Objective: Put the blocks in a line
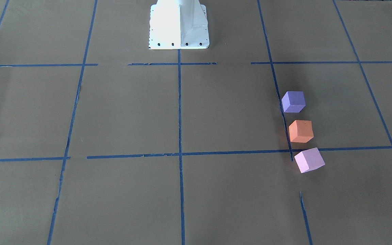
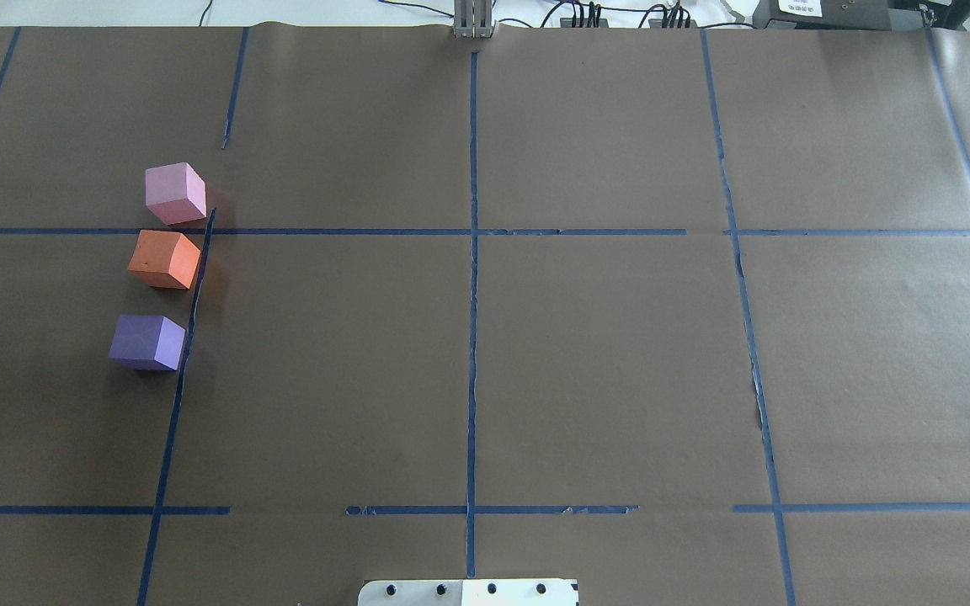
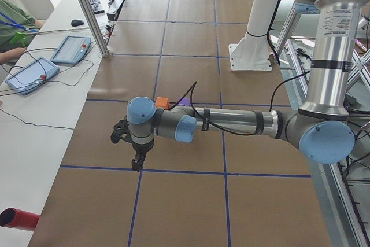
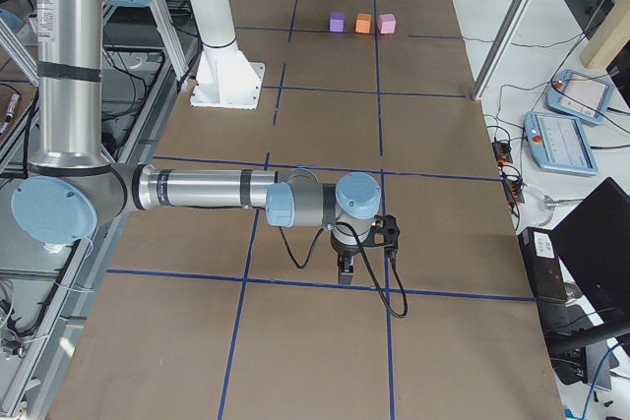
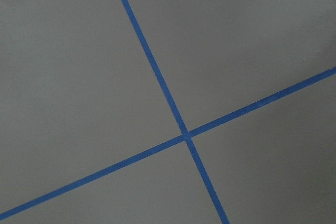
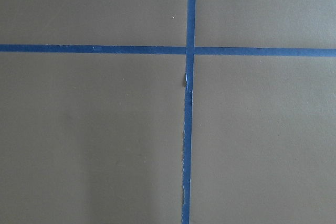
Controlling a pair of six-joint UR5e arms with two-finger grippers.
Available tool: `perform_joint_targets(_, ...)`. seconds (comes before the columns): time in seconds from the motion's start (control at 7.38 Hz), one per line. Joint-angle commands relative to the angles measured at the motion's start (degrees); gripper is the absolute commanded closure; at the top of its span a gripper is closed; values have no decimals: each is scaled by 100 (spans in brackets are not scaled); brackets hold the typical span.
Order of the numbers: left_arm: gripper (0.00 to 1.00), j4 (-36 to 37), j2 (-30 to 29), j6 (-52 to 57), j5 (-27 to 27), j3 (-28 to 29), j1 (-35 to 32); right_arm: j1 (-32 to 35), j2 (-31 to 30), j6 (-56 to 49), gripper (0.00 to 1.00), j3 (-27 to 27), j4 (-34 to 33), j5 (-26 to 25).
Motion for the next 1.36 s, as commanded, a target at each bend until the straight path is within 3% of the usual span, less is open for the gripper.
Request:
perform_joint_targets(0.0,0,51,167,-244,-59,100,-2,2,0,0,0,0,1,0)
perform_joint_targets(0.68,0,928,345,-174,-297,-198,-2,2,0,0,0,0,1,0)
perform_joint_targets(1.22,0,948,335,99,-297,-146,-2,-7,0,0,0,0,1,-9)
